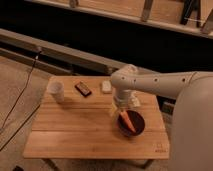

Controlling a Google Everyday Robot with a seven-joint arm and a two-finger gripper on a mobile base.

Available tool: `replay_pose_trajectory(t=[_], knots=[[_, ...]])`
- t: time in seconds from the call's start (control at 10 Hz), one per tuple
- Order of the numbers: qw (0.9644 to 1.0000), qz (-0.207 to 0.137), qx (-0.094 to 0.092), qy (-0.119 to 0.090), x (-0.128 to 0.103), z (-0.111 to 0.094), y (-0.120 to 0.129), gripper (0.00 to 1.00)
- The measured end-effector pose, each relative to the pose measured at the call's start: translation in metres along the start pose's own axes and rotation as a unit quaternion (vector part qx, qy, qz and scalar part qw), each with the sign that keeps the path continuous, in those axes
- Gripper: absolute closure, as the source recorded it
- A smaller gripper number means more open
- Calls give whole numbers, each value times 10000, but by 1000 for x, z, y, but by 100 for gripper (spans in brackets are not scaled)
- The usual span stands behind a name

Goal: Place the pepper in the ceramic bowl

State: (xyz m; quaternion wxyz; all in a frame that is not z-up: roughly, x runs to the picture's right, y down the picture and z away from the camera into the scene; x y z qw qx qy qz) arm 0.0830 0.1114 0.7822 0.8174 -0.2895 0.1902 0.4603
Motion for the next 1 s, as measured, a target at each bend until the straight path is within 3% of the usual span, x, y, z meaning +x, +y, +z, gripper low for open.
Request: replay_pose_trajectory(t=[0.2, 1.0], knots=[[9999, -146, -25, -17, -5, -7, 10, 20], [9999, -148, -8, -13, -5, -6, 8, 20]])
